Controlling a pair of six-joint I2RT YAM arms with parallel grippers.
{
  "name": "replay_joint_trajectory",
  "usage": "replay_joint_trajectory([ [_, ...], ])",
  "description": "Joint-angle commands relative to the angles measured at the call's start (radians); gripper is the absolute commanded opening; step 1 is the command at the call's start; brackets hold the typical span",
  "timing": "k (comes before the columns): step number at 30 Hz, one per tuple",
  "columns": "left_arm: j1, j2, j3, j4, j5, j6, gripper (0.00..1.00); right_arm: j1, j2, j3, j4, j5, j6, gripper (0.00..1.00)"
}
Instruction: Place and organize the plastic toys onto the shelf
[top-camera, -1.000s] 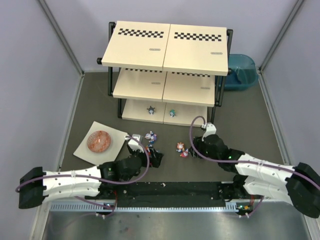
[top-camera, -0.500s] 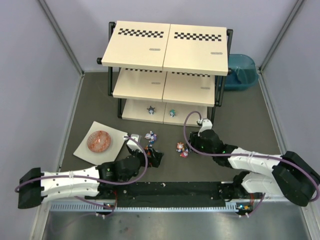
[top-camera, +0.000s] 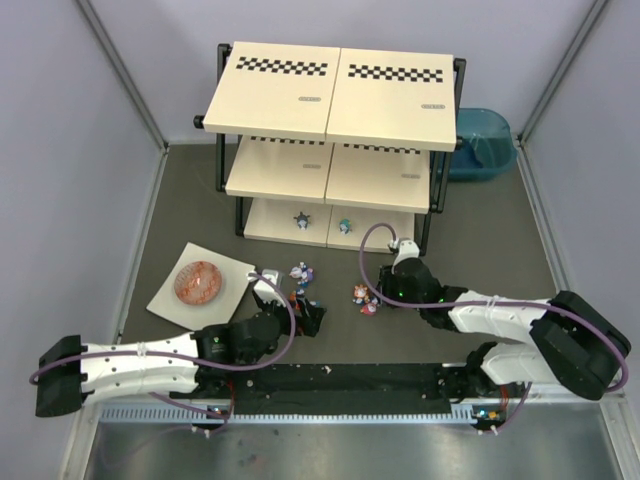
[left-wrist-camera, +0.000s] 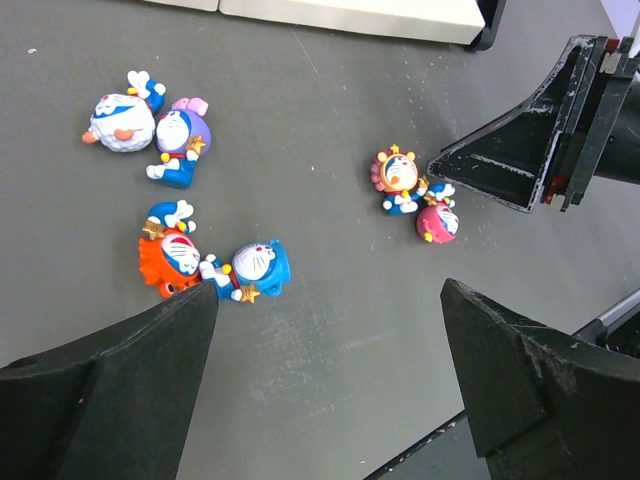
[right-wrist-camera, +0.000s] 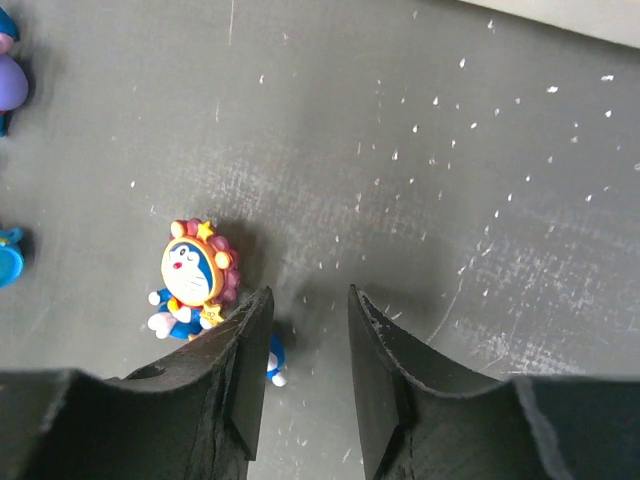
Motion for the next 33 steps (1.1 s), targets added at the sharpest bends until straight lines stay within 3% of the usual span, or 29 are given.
replay_joint_trajectory([
  [1,-0.006,-0.002,0.025,0.009,-0.019,-0.003,0.99,-0.009,-0.003,0.012,-0.014,-0.002,-0.002,0.35],
  [22,-0.008,0.015,0.036,-0.008,-0.006,0.000,0.99,0.102,-0.254,-0.095,-0.218,-0.042,0.133,0.33],
  [33,-0.009,0.009,0.040,-0.028,-0.008,-0.011,0.99,0.162,-0.443,-0.088,-0.403,0.039,0.161,0.33],
])
